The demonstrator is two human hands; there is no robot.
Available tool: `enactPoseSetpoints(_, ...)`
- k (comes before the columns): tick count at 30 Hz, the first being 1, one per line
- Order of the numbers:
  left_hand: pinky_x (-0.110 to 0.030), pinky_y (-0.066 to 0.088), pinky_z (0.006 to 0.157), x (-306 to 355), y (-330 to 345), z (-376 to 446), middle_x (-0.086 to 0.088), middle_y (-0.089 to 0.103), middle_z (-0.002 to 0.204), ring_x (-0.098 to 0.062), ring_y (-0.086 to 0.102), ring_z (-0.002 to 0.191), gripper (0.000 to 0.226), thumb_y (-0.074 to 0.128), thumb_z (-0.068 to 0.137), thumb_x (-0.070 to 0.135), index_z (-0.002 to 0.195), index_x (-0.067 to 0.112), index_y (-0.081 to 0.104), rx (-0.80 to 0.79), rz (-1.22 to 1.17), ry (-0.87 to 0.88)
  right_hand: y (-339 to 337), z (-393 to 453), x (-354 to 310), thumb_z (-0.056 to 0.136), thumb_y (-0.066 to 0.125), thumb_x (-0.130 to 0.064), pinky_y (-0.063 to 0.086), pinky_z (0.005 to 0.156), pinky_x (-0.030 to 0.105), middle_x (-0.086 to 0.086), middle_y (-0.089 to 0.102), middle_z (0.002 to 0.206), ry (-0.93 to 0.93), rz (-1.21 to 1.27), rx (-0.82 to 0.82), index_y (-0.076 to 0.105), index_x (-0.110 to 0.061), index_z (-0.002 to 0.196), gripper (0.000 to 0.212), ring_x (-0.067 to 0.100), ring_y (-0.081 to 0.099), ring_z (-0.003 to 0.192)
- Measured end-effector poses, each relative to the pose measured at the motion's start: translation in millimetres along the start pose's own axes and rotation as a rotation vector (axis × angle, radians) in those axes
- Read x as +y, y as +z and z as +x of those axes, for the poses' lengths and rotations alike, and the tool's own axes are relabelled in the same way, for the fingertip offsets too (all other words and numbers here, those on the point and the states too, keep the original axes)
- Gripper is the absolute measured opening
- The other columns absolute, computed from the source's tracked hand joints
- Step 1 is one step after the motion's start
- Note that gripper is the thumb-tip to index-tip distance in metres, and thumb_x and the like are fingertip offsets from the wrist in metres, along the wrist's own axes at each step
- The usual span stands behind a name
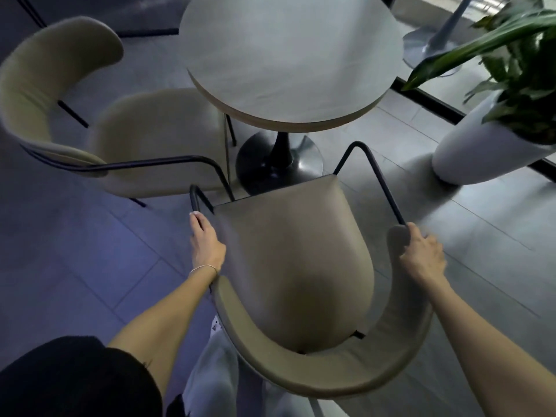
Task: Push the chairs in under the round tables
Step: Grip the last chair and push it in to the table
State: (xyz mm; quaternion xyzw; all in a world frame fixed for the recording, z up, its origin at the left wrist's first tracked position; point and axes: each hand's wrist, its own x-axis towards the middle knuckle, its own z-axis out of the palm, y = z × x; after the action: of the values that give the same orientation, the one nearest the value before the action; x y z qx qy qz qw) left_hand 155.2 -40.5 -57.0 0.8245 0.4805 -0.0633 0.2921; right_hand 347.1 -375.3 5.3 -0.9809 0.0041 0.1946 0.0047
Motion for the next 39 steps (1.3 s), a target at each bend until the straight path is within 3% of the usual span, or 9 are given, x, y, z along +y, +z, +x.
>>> enactPoseSetpoints(3, -0.043, 0.033, 0.111, 23, 7, 8, -0.006, -0.004, 0.162, -0.039, 0.025, 0.14, 0.078, 0.037, 0.088, -0.011, 0.152, 0.005, -0.004, -0.042, -0.008, 0.077, 0, -5, 22, 0.091, 0.051, -0.01, 0.045, 0.09, 0.053, 0.026, 0.044, 0.124, 0.093, 0.027, 0.007, 0.037, -0.022, 0.138, 0.05, 0.045, 0.047, 0.115)
enactPoseSetpoints(8, -0.042, 0.04, 0.103, 46, 14, 15, -0.01, 0.005, 0.161, -0.04, 0.039, 0.126, 0.072, 0.037, 0.088, -0.011, 0.151, 0.001, 0.003, -0.023, 0.051, 0.174, 1, -7, 40, 0.092, 0.054, -0.013, 0.043, 0.093, 0.054, 0.028, 0.045, 0.126, 0.155, 0.07, 0.035, 0.04, -0.019, 0.14, 0.05, 0.046, 0.047, 0.116)
enactPoseSetpoints(18, -0.046, 0.041, 0.099, 53, 5, 51, -0.011, 0.004, 0.161, -0.043, 0.043, 0.117, 0.073, 0.037, 0.088, -0.011, 0.152, 0.003, 0.004, -0.027, 0.131, 0.201, 2, 4, 21, 0.091, 0.057, -0.013, 0.045, 0.091, 0.052, 0.024, 0.051, 0.125, 0.151, 0.033, 0.03, 0.038, -0.019, 0.14, 0.053, 0.043, 0.053, 0.113)
enactPoseSetpoints(24, -0.045, 0.041, 0.104, 57, -10, 70, -0.01, 0.005, 0.161, -0.042, 0.037, 0.131, 0.076, 0.043, 0.088, -0.012, 0.152, 0.003, 0.004, -0.06, 0.157, 0.193, 7, -1, 6, 0.089, 0.058, -0.012, 0.048, 0.086, 0.049, 0.023, 0.052, 0.123, 0.149, 0.034, 0.024, 0.039, -0.018, 0.139, 0.054, 0.042, 0.055, 0.109)
enactPoseSetpoints(30, -0.046, 0.046, 0.099, 60, -20, 72, -0.007, -0.003, 0.162, -0.041, 0.04, 0.131, 0.081, 0.043, 0.087, -0.012, 0.152, 0.006, -0.002, -0.138, 0.174, 0.161, 5, -2, 2, 0.087, 0.062, -0.013, 0.049, 0.088, 0.049, 0.022, 0.051, 0.126, 0.173, 0.026, -0.001, 0.036, -0.017, 0.141, 0.06, 0.041, 0.054, 0.113)
enactPoseSetpoints(35, -0.043, 0.038, 0.11, 63, -29, 64, -0.007, -0.003, 0.162, -0.038, 0.031, 0.138, 0.077, 0.043, 0.089, -0.005, 0.152, 0.005, 0.0, -0.211, 0.169, 0.122, 8, -10, -10, 0.086, 0.063, -0.01, 0.042, 0.097, 0.05, 0.023, 0.036, 0.141, 0.24, 0.05, -0.042, 0.018, -0.017, 0.149, 0.078, 0.042, 0.042, 0.123)
enactPoseSetpoints(37, -0.043, 0.036, 0.111, 58, -31, 56, -0.007, -0.003, 0.162, -0.037, 0.03, 0.139, 0.072, 0.041, 0.09, -0.001, 0.152, 0.004, 0.004, -0.246, 0.165, 0.12, 11, -18, -20, 0.085, 0.066, -0.014, 0.033, 0.106, 0.054, 0.025, 0.021, 0.151, 0.255, 0.021, -0.073, 0.009, -0.016, 0.151, 0.087, 0.046, 0.03, 0.132)
enactPoseSetpoints(39, -0.042, 0.034, 0.111, 52, -36, 49, -0.009, -0.001, 0.162, -0.036, 0.028, 0.14, 0.068, 0.041, 0.091, 0.003, 0.151, 0.002, 0.009, -0.3, 0.172, 0.125, 11, -25, -29, 0.086, 0.064, -0.018, 0.021, 0.112, 0.06, 0.024, 0.004, 0.157, 0.264, 0.001, -0.097, 0.011, -0.015, 0.15, 0.084, 0.05, 0.014, 0.14)
